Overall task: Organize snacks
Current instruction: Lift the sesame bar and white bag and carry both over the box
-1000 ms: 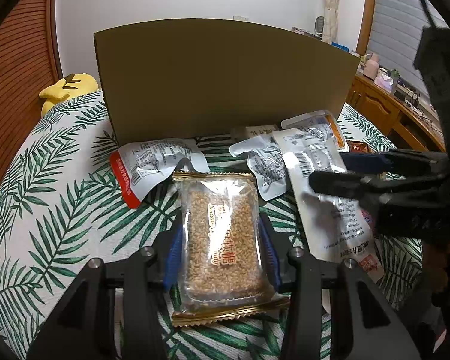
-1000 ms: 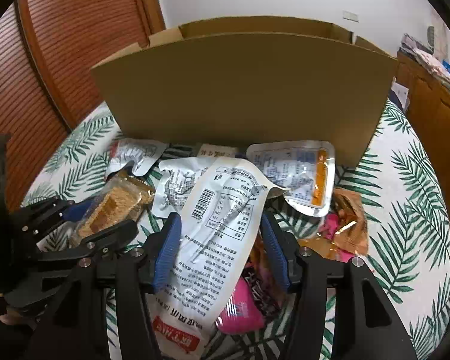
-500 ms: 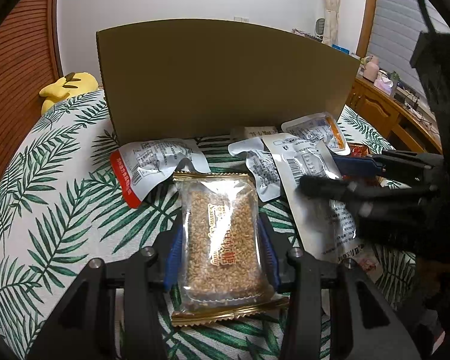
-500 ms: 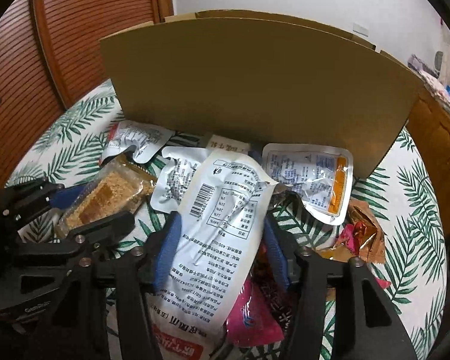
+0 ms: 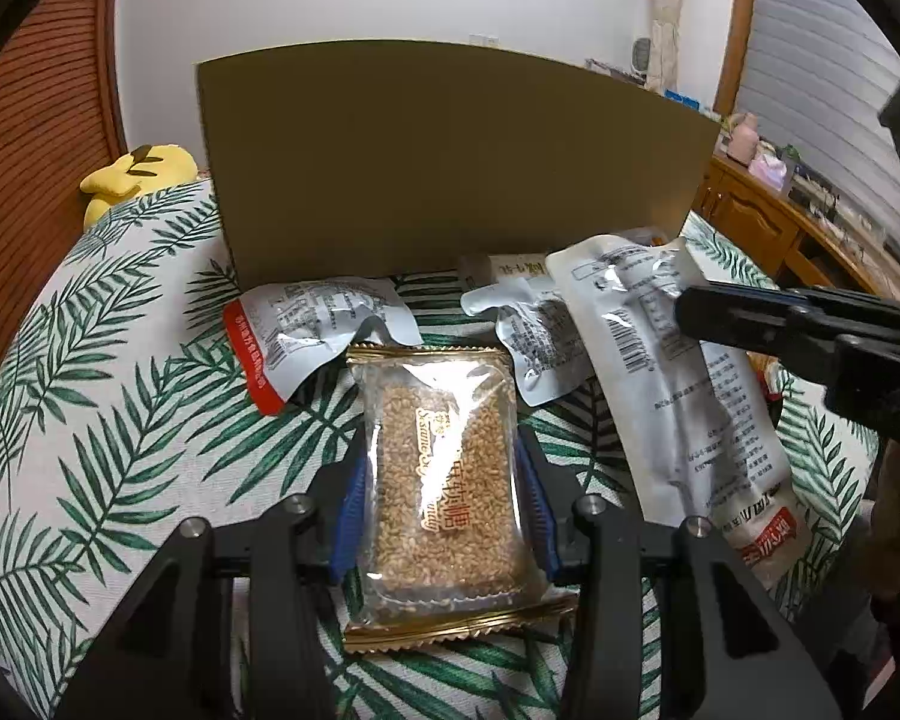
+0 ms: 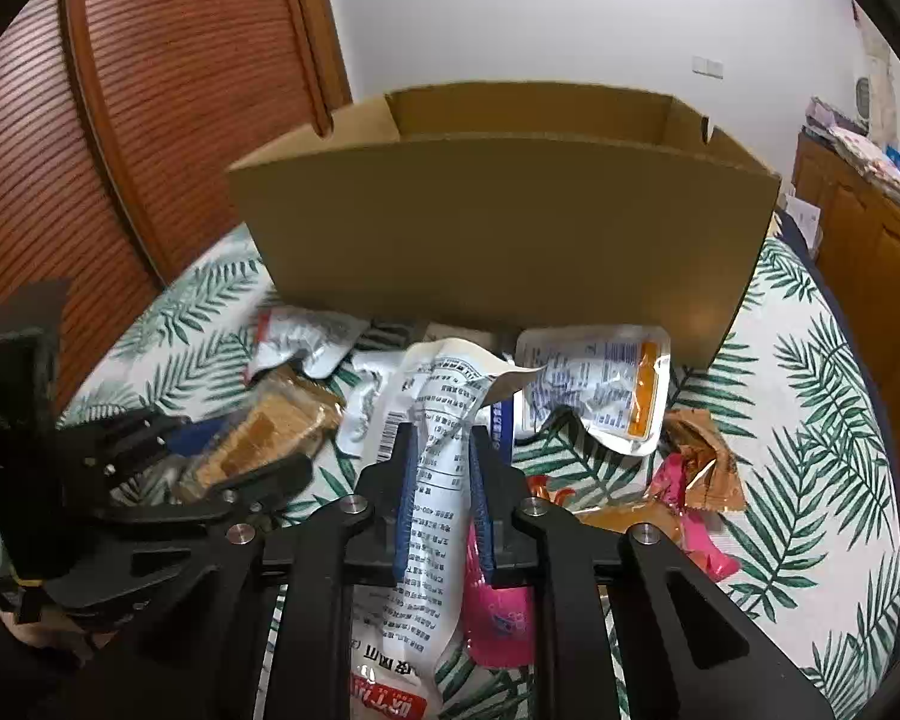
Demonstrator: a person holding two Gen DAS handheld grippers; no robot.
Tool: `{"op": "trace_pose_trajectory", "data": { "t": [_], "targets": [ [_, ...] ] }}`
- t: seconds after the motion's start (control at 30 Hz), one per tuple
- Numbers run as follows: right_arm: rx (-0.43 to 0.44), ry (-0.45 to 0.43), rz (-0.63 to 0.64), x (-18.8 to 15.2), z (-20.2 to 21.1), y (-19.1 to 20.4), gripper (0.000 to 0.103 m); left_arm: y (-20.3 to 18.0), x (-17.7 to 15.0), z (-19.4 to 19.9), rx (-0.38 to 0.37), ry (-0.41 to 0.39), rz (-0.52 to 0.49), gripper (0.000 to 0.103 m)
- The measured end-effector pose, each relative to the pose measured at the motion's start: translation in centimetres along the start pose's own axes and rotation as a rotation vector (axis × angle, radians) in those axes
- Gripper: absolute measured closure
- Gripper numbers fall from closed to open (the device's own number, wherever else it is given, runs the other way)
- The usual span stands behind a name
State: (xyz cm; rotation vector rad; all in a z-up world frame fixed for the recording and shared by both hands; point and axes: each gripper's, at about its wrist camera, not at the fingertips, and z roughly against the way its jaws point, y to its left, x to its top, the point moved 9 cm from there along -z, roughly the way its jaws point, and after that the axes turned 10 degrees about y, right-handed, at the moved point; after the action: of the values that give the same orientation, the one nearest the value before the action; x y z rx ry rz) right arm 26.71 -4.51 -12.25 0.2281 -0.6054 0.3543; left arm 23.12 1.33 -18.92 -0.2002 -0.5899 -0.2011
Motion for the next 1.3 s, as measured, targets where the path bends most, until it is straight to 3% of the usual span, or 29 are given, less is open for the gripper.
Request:
{"op": "trace_pose_trajectory", "data": {
  "t": [0.17, 0.2, 0.23, 0.57, 0.7, 0.87, 1.0, 1.07, 1.3],
  "targets": [
    [-0.028, -0.032, 0.016, 0.3, 1.4, 0.2, 0.092, 0.5, -0.2, 1.1, -0.006, -0.037, 0.02, 0.06],
    [-0.037, -0.037, 0.017, 0.4, 1.6, 0.1, 0.101, 0.5, -0.2, 1.4, -0.004, -0.042, 0.02, 0.06],
    [-0.043, -0.039, 0.021, 0.4, 1.8, 0.2, 0.103, 0.5, -0.2, 1.7, -0.006, -0.046, 0.02, 0.06],
    [-0.047, -0.049, 0.058, 0.6, 2.7, 1.0, 0.103, -0.2, 0.3, 3.5, -0.008, -0.077, 0.003, 0.06],
    [-0.042, -0.015, 0.057, -0.4, 2.1, 0.4, 0.089, -0.4, 0.2, 4.4, -0.016, -0.091, 0.002, 0.06],
    [-0.033, 0.051, 0.062, -2.2, -0.6, 0.6, 0.052, -0.5, -0.1, 5.4, -0.036, -0.107, 0.012, 0.06],
    [-0.014, 0.074, 0.073, -2.7, -1.6, 1.1, 0.046, -0.6, -0.3, 5.9, -0.031, -0.116, 0.008, 0.06],
    [-0.026, 0.092, 0.097, -2.9, -2.2, 1.5, 0.031, -0.5, -0.4, 6.1, -0.032, -0.12, 0.011, 0.06],
    [-0.095, 0.145, 0.142, -3.6, -4.8, 1.9, 0.028, 0.1, -0.7, 6.4, -0.032, -0.123, 0.024, 0.06]
  ]
}}
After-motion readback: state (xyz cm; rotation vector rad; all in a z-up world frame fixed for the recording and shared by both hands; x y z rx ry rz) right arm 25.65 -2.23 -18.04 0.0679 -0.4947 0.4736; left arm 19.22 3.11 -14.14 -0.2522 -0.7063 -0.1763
